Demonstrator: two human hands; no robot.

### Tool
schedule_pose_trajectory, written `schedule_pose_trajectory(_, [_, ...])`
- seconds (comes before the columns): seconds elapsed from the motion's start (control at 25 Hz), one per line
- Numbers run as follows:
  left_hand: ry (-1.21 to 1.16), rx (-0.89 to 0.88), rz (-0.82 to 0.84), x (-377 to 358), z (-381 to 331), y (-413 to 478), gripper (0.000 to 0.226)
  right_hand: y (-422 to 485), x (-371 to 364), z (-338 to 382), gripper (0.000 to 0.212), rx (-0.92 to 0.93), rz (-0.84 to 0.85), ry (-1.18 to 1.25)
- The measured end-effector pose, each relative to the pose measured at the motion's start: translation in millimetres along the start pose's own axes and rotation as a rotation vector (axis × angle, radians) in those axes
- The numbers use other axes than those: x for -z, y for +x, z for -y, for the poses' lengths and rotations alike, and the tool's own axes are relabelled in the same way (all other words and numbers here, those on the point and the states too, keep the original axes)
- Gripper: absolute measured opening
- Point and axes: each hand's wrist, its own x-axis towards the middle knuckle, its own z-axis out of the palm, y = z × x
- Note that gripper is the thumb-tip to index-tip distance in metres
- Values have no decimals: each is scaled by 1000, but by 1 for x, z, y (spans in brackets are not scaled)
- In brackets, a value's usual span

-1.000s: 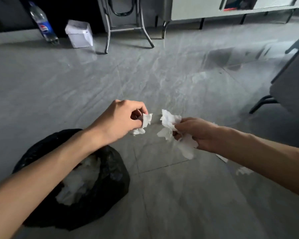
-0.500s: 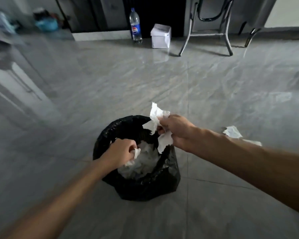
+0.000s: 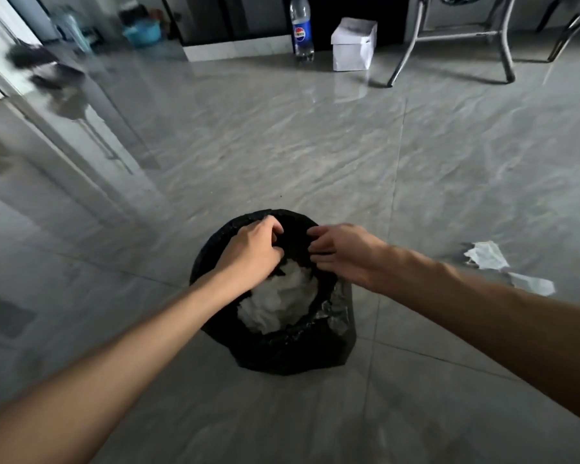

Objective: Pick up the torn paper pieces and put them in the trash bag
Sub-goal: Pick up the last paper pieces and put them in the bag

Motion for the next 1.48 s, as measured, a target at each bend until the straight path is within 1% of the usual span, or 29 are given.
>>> schedule_pose_trajectory(0.12, [-49, -38, 52, 9, -25, 4, 27, -6, 32, 4, 28, 64, 26, 118])
schedule_pose_trajectory(0.2, [-85, -66, 104, 8, -43, 12, 23, -15, 61, 5, 23, 105, -24, 152])
schedule_pose_trajectory(0.36, [-96, -269, 306, -38, -143, 23, 24, -58, 176, -32, 18, 71, -288, 193])
schedule_pose_trajectory(0.48, [-27, -432, 485, -79, -204, 18, 26, -87, 243, -66, 18, 51, -417, 210])
schedule_pose_trajectory(0.56, [50, -529, 619, -105, -229, 8, 27, -107, 275, -89, 15, 35, -508, 115])
schedule_pose_trajectory(0.6, [114, -569, 684, -117, -238, 1, 28, -119, 289, -102, 13, 22, -563, -5])
schedule_pose_trajectory(0.68, [216, -654, 765, -141, -247, -9, 29, -142, 315, -136, 13, -23, -684, -377])
schedule_pose_trajectory(0.76, [210, -690, 762, -165, -245, -14, 30, -162, 337, -173, 21, -120, -768, -768])
schedule_pose_trajectory(0.8, [190, -681, 746, -177, -243, -14, 30, -172, 347, -191, 29, -190, -792, -886])
schedule_pose_trajectory(0.88, [171, -631, 712, -199, -239, -14, 32, -190, 358, -222, 41, -318, -830, -1006])
schedule_pose_trajectory(0.92, [178, -616, 701, -211, -239, -14, 34, -198, 359, -238, 44, -363, -851, -1024])
schedule_pose_trajectory(0.96, [199, -613, 679, -223, -238, -14, 36, -204, 359, -250, 41, -375, -868, -1026])
schedule_pose_trajectory(1.0, [225, -615, 646, -234, -238, -13, 38, -208, 357, -262, 33, -352, -876, -1014])
schedule_pose_trajectory(1.12, [274, -593, 534, -261, -233, -7, 40, -209, 349, -277, 3, -169, -821, -951])
schedule_pose_trajectory(1.16, [284, -577, 508, -267, -231, -2, 42, -205, 349, -276, 4, -102, -809, -931])
schedule_pose_trajectory(1.24, [300, -536, 430, -280, -225, 11, 48, -189, 357, -266, 8, 16, -853, -871])
schedule_pose_trajectory(1.28, [309, -500, 386, -286, -222, 18, 50, -177, 363, -259, 12, 59, -886, -834])
schedule_pose_trajectory(1.32, [311, -453, 357, -290, -219, 25, 52, -166, 368, -251, 20, 82, -908, -800])
schedule_pose_trajectory(1.4, [299, -358, 328, -297, -212, 35, 52, -145, 379, -243, 38, 54, -917, -784])
schedule_pose_trajectory(1.44, [289, -334, 313, -300, -209, 39, 48, -137, 384, -245, 38, 28, -919, -809])
schedule_pose_trajectory(1.48, [267, -327, 298, -303, -207, 43, 41, -133, 386, -247, 30, 16, -926, -828])
